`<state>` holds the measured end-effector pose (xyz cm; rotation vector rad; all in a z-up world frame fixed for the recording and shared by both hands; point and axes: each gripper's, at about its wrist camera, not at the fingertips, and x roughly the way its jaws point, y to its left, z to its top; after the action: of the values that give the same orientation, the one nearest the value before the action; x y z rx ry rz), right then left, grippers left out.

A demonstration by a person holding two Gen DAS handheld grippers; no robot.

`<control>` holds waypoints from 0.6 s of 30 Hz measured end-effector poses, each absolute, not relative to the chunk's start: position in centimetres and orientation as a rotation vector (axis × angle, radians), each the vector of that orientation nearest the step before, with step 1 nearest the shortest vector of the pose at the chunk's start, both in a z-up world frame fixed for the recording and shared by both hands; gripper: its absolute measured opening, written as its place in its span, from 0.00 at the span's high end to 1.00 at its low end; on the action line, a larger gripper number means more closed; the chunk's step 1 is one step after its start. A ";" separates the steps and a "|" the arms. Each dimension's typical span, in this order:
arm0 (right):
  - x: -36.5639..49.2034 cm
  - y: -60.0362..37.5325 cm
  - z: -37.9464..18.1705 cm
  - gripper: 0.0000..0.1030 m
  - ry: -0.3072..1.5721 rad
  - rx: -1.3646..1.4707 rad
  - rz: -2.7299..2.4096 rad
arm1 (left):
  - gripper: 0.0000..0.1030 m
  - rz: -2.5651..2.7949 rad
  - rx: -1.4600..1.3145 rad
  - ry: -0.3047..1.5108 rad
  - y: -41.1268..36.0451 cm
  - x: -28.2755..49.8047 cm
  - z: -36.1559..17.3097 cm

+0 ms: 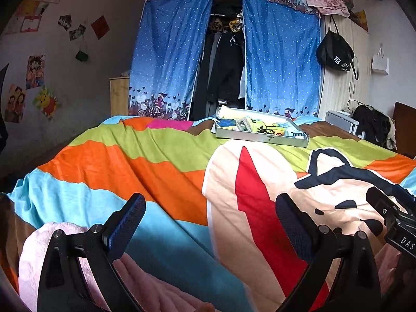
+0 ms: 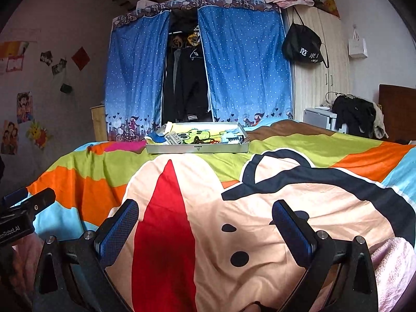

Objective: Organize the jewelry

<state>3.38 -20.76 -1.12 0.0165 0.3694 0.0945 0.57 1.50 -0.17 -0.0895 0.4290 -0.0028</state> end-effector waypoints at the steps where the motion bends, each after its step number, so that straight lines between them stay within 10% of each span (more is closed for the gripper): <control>1: 3.4 -20.8 -1.1 0.00 0.370 0.017 0.095 | 0.05 -0.004 -0.089 0.429 1.5 0.5 -0.2; 18: 3.6 -20.9 -1.3 0.00 0.394 0.018 0.098 | 0.05 0.004 -0.084 0.431 1.7 0.3 -0.2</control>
<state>3.59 -20.91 -1.30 0.0177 0.3937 0.0975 0.27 1.66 -0.21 -0.0840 0.4313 0.0037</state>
